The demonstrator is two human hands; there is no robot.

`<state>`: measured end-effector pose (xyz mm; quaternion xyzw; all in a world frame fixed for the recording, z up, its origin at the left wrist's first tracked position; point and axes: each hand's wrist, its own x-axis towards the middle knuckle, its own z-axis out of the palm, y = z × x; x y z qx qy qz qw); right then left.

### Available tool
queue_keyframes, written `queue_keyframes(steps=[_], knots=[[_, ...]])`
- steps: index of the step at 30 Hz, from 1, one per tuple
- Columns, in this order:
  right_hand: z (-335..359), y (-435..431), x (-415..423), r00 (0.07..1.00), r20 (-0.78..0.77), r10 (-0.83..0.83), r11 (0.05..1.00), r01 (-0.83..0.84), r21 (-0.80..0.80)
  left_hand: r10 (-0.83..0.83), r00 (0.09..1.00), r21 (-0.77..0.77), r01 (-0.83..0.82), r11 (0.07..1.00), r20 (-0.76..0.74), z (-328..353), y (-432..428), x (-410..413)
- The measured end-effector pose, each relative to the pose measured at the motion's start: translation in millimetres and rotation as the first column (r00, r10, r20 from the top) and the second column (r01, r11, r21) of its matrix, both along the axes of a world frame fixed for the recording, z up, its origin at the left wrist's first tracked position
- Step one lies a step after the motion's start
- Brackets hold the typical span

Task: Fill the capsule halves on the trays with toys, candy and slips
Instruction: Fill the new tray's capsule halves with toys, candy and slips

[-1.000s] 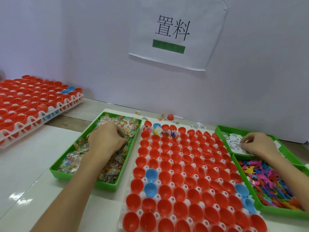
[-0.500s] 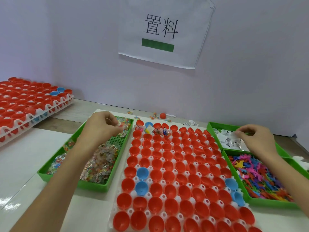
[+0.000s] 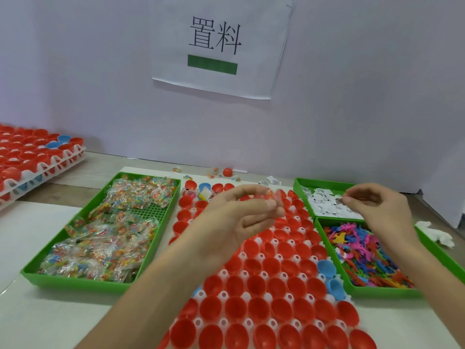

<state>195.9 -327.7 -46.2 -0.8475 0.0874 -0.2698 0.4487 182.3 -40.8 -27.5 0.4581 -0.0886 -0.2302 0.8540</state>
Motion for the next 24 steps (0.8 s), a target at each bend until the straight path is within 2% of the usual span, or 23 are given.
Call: queue_keyframes(steps=[5, 7, 12, 18, 24], knots=[[-4.4, 25.5, -45.5, 0.990, 0.101, 0.102, 0.987, -0.113, 0.115, -0.072, 0.997, -0.025, 0.071, 0.997, -0.015, -6.5, -18.5, -12.2], [-10.9, 32.8, -53.3, 0.984, 0.130, 0.123, 0.970, -0.147, 0.195, -0.063, 0.998, 0.012, 0.063, 0.998, -0.006, -8.0, -23.3, -16.5], [-23.0, 42.9, -61.0, 0.974, 0.085, 0.211, 0.923, -0.227, 0.311, 0.029, 0.998, 0.242, -0.041, 0.969, 0.051, -17.1, -34.0, -22.5], [-24.0, 45.9, -70.0, 0.959, 0.095, 0.268, 0.849, -0.281, 0.448, 0.048, 0.992, 0.275, -0.079, 0.958, 0.116, -24.7, -40.7, -27.8], [-16.1, 60.4, -77.9, 0.903, 0.147, 0.404, 0.764, -0.421, 0.488, 0.163, 0.958, 0.312, -0.234, 0.921, 0.235, -29.7, -45.0, -31.6]])
